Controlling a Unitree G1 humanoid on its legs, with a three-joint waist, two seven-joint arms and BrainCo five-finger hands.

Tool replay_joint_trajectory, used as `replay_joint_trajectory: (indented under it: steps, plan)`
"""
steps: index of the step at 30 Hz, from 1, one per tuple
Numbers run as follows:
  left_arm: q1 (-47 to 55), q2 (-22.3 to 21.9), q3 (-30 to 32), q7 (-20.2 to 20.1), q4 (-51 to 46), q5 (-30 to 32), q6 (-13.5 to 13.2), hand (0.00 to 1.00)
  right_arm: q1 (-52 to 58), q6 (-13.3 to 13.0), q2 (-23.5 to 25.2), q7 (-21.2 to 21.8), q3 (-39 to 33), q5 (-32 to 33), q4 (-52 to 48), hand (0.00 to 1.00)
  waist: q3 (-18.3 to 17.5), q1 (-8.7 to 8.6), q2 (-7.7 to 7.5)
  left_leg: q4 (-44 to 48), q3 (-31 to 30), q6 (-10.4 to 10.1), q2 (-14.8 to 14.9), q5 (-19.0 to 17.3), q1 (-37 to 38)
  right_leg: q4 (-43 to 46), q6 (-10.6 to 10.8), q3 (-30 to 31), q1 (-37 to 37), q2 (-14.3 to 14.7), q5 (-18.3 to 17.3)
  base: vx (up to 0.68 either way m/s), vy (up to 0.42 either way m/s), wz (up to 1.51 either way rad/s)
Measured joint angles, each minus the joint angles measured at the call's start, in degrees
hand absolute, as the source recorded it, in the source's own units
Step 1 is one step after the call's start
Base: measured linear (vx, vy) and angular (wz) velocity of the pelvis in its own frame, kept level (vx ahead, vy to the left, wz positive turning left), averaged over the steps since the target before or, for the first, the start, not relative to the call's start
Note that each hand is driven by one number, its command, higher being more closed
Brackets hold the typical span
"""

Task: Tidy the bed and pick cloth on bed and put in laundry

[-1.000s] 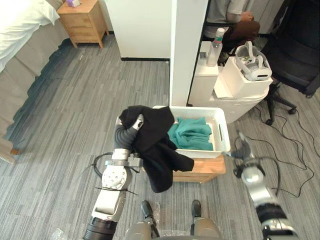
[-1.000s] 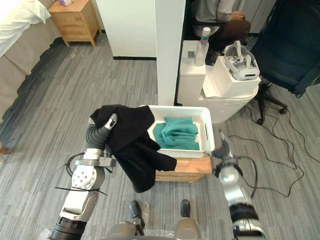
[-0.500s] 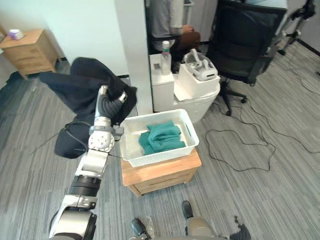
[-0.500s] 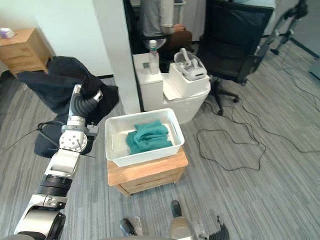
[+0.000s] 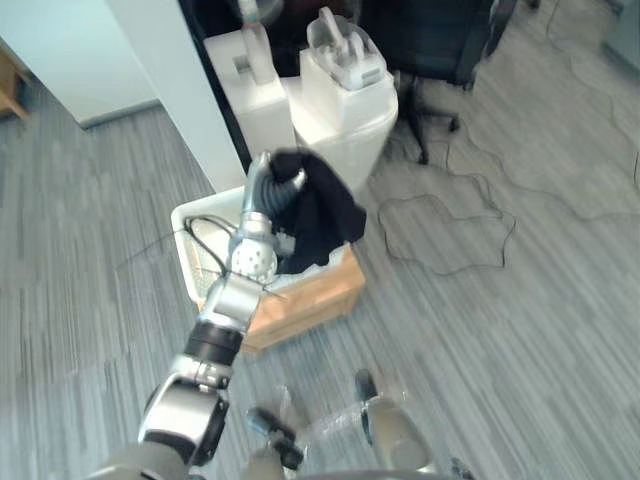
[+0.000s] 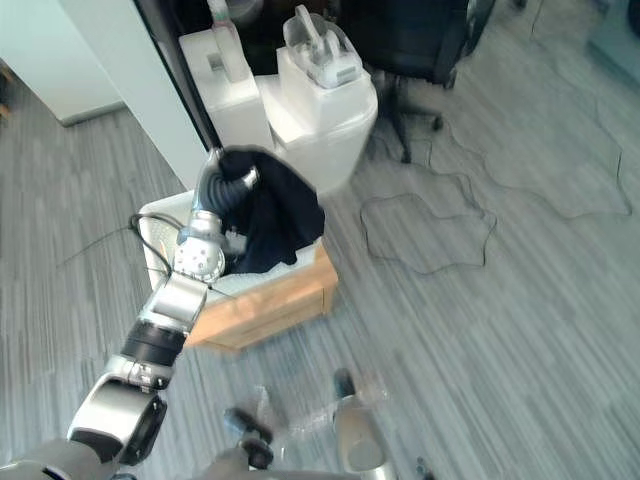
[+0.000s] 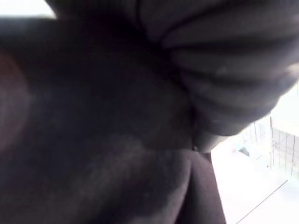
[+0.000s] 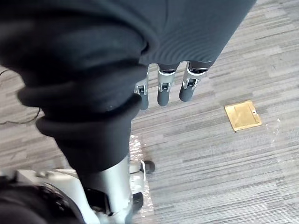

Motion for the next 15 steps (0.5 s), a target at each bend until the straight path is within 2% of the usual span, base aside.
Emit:
replay_joint_trajectory:
  steps: [2,4,6,9,10,15]
  plan:
    - [-1.7,2.9,1.1,0.9,0.0,0.1,1.1,1.00,0.0,-0.2,0.6,-0.6,0.0,1.9,-0.8,0.00,1.7,0.01,-0.64,-0.3,0.6,0.0,-0.2,0.0,-0.9,-2.0,0.1,0.8,-0.5,-0.2,1.3,-0.01,-0.007,-0.17]
    - [-3.0,4.5,3.0,1.5,0.0,0.1,1.4,1.00,0.1,-0.4,0.7,-0.9,-0.1,2.7,-1.1,0.00,2.7,0.14,-0.72,-0.3,0.7,0.0,-0.2,0.0,-1.5,-2.8,0.2,0.9,-0.7,-0.2,1.7,0.00,-0.004,-0.05]
    - [-5.2,6.8,6.1,2.7,0.0,0.2,2.3,1.00,0.1,-0.6,0.6,-0.9,0.0,4.0,-1.6,0.00,4.2,1.01,-0.73,-0.3,0.6,0.0,-0.2,0.0,-2.0,-3.6,0.1,0.7,-0.8,-0.2,2.0,0.00,0.000,0.00]
    - [-5.9,8.9,8.6,3.6,0.2,0.5,3.0,1.00,0.1,-0.8,0.6,-0.9,0.1,5.5,-1.6,0.00,4.7,1.48,-0.68,-0.3,-0.4,0.0,0.0,0.0,-2.7,-3.7,0.0,-0.6,-0.9,-0.3,2.1,0.04,-0.025,0.14]
    - [-6.0,9.5,9.4,3.7,0.9,0.6,3.3,0.00,0.1,-1.1,0.6,-0.9,0.1,6.8,-1.6,0.00,4.7,1.75,-0.68,-0.3,-0.8,0.1,0.0,0.2,-3.0,-3.7,0.0,-1.1,-0.9,-0.4,2.1,0.06,-0.030,0.22]
    - [-6.6,10.4,11.3,3.4,5.3,0.7,4.0,0.00,0.0,-1.9,-0.1,-0.8,0.1,8.7,-1.5,0.00,4.8,3.54,-0.78,-0.3,-2.2,0.2,0.0,0.3,-3.6,-3.7,0.0,-2.1,-0.7,-0.6,2.1,0.05,-0.020,0.12]
